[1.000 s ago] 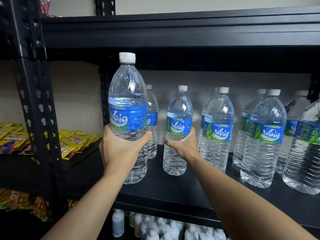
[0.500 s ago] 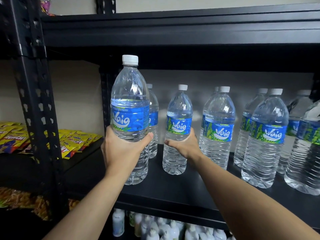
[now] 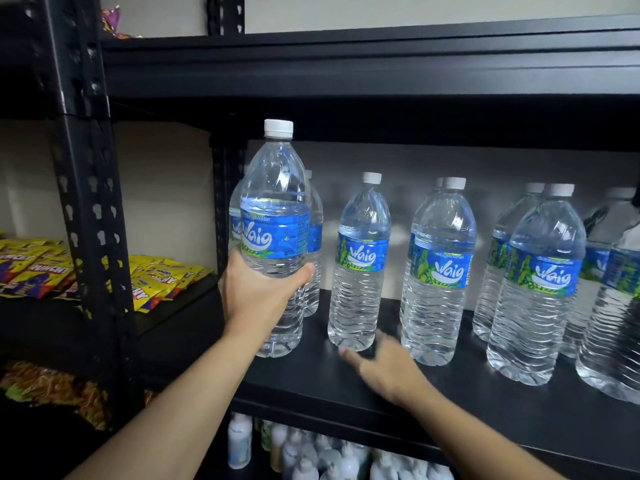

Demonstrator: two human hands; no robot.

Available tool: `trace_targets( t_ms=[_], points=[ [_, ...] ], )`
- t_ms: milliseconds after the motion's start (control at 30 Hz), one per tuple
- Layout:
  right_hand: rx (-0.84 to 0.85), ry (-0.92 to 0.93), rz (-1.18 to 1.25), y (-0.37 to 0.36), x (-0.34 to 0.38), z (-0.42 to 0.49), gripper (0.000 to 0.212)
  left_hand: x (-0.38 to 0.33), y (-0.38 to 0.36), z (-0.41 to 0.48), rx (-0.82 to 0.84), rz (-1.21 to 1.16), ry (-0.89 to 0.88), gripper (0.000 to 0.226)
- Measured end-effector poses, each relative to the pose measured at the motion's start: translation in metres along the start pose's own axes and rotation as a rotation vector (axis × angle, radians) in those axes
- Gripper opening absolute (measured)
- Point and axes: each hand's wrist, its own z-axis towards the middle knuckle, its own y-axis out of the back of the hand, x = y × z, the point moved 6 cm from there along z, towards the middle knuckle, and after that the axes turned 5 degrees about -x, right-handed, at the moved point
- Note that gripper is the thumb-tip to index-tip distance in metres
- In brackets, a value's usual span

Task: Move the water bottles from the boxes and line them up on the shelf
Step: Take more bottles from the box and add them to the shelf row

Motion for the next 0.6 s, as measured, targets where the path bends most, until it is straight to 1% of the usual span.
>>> trace_targets(
  t_ms=[67, 100, 133, 167, 333, 467, 600],
  points=[
    [0.049, 0.094, -0.229, -0.010, -0.001, -0.015, 0.076, 0.001, -0.007, 0.005, 0.000, 0.007, 0.003, 0.083],
    [0.062, 0.116, -0.325, -0.013, -0.001, -0.018, 0.084, 0.001, -0.011, 0.008, -0.002, 0.008, 0.005, 0.083],
    [0.057, 0.134, -0.388, -0.014, -0.001, -0.018, 0.092, 0.001, -0.014, 0.011, -0.002, 0.004, 0.003, 0.082],
    [0.049, 0.140, -0.413, -0.014, -0.001, -0.017, 0.095, 0.002, -0.018, 0.013, 0.002, -0.002, 0.004, 0.081],
    [0.032, 0.160, -0.403, -0.019, -0.005, -0.014, 0.080, 0.008, -0.039, 0.023, 0.022, -0.016, 0.019, 0.081],
    [0.028, 0.155, -0.421, -0.019, -0.005, -0.013, 0.079, 0.018, -0.054, 0.030, 0.010, -0.009, 0.055, 0.095],
    [0.055, 0.127, -0.430, -0.017, -0.004, -0.014, 0.083, 0.028, -0.063, 0.035, 0.013, 0.011, 0.092, 0.096]
  ],
)
